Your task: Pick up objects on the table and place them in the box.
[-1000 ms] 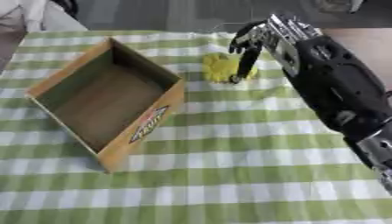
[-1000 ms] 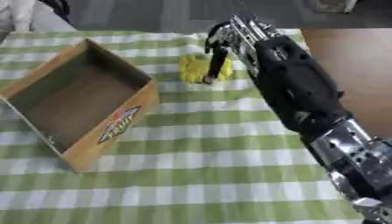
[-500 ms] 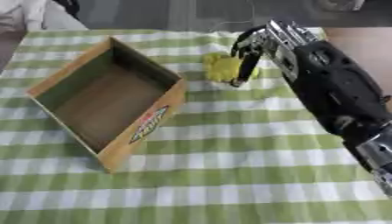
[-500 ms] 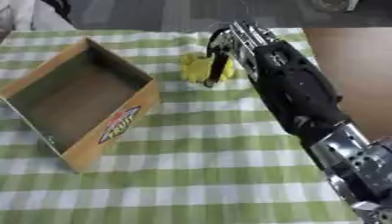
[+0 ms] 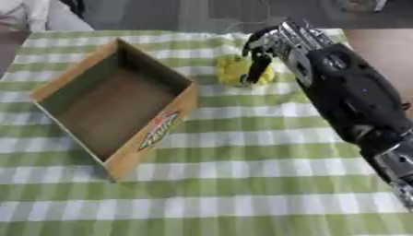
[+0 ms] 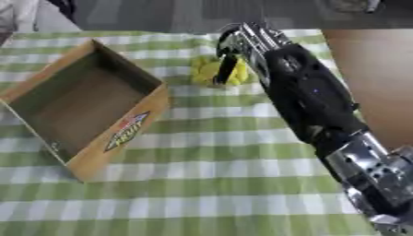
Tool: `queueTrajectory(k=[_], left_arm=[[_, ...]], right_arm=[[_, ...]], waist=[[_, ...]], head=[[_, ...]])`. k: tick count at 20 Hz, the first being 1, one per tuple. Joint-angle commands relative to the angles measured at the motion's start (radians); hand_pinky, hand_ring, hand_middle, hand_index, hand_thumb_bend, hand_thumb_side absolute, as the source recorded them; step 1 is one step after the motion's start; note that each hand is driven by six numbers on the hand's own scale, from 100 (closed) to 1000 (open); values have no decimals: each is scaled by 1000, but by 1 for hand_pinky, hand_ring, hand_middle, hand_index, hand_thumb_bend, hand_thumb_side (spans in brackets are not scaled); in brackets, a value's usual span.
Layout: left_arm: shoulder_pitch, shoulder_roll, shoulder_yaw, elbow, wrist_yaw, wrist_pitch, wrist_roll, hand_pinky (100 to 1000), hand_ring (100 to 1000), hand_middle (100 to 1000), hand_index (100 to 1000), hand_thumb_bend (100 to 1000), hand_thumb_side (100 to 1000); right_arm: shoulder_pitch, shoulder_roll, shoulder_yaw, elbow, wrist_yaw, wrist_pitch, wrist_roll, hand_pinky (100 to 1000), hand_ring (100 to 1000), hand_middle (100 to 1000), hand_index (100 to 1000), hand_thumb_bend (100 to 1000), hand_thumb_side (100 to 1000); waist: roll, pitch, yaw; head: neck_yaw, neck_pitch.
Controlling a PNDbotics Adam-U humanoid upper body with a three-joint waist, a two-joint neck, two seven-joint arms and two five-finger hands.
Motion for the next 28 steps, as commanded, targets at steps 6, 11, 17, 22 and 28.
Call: queueTrajectory(k=[6, 11, 17, 22, 28], left_arm=[[-6, 13, -2, -19, 7, -4, -5, 686, 623, 593, 685, 100, 893], [-7, 11, -2, -19, 9, -4, -8, 686, 623, 593, 685, 100, 893], [-8, 10, -2, -19, 9, -4, -10, 687, 623, 593, 685, 100, 894], [-9, 10, -2, -19, 8, -2, -11, 687, 623, 593, 684, 100, 894], [-9, 11, -1, -19, 7, -1, -11, 688, 623, 593, 683, 100, 895]], right_arm=[[-15, -4, -5, 12, 27, -13, 5, 836, 969, 850, 1000, 164, 394], [-18, 4, -11, 21, 35, -13, 19, 835, 969, 842, 1000, 159, 396], [-21, 16, -10, 29, 33, -19, 19, 832, 963, 806, 958, 156, 387], [-25, 20, -6, 17, 40, -21, -7, 810, 937, 741, 769, 158, 387], [-29, 16, -7, -14, 72, -6, -91, 769, 876, 567, 597, 100, 370]], waist=[[5, -12, 4], [5, -8, 6], [3, -5, 8], [0, -4, 9], [-2, -7, 7]], head=[[-4, -18], [-7, -19], [-9, -19], [-7, -18], [-4, -13]])
